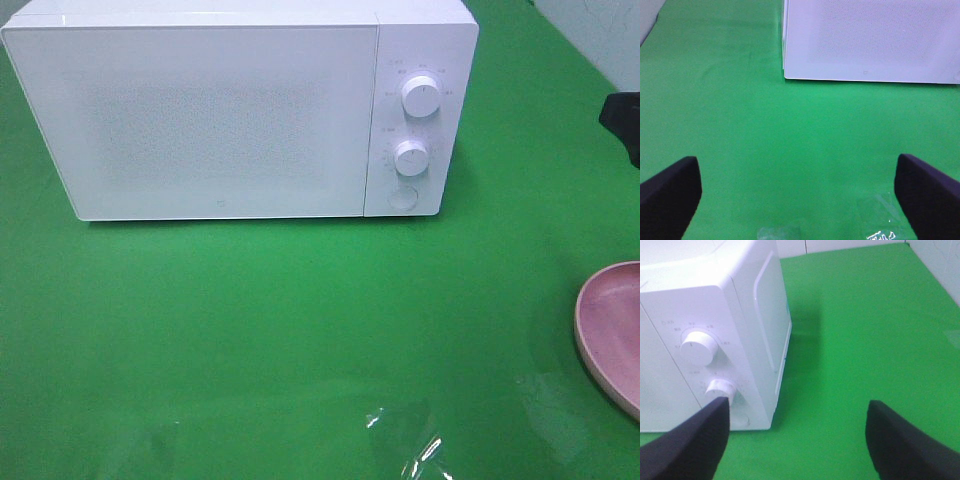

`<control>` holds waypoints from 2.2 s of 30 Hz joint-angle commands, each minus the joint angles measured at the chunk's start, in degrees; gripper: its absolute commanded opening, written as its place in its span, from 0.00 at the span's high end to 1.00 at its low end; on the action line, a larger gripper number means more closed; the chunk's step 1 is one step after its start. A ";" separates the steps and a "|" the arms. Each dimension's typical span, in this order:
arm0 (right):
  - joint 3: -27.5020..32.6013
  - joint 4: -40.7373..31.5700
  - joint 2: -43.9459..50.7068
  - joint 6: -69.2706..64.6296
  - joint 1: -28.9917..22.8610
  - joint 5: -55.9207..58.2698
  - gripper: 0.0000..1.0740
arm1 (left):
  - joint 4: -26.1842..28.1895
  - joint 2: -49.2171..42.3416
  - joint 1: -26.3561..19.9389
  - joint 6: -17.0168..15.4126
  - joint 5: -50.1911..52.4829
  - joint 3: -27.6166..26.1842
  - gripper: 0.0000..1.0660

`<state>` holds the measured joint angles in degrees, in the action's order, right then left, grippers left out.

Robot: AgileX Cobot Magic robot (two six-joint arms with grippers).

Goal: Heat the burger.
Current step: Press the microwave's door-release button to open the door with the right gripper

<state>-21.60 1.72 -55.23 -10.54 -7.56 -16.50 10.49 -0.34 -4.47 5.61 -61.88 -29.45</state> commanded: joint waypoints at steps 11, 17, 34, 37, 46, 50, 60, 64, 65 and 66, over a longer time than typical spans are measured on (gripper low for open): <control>5.27 -16.62 -11.06 20.86 -4.18 -22.98 0.32 | 0.17 -0.92 -0.17 -0.34 0.63 -0.06 0.09; 5.27 -25.27 -15.36 27.67 -12.43 -29.56 0.32 | 0.17 -0.92 -0.17 -0.34 0.63 -0.06 0.09; 3.44 -53.51 -31.86 35.29 -39.99 -49.16 0.32 | 0.17 -0.92 -0.17 -0.34 0.63 -0.06 0.09; 2.92 -53.51 -32.66 35.18 -40.57 -49.16 0.32 | 0.17 -0.92 -0.17 -0.34 0.63 -0.06 0.09; -2.23 -54.20 -40.51 32.26 -44.00 -48.93 0.32 | 0.17 -0.92 -0.17 -0.34 0.63 -0.06 0.09; -2.29 -54.09 -41.65 28.53 -44.00 -48.87 0.32 | 0.17 -0.92 -0.17 -0.34 0.63 -0.06 0.09; -2.18 -54.20 -43.54 -0.11 -44.00 -48.70 0.35 | 0.17 -0.92 -0.17 -0.34 0.63 -0.06 0.09; -2.18 -54.14 -43.54 -12.43 -44.00 -48.59 0.41 | 0.17 -0.92 -0.17 -0.34 0.63 -0.06 0.09; -2.18 -54.14 -43.54 -19.88 -44.00 -48.53 0.46 | 0.17 -0.92 -0.17 -0.34 0.63 -0.06 0.09; -2.18 -54.14 -43.54 -19.88 -44.00 -48.53 0.46 | 0.17 -0.92 -0.17 -0.34 0.63 -0.06 0.09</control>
<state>-23.55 -52.65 -98.61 -27.04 -51.51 -64.63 10.49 -0.34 -4.47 5.61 -61.88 -29.45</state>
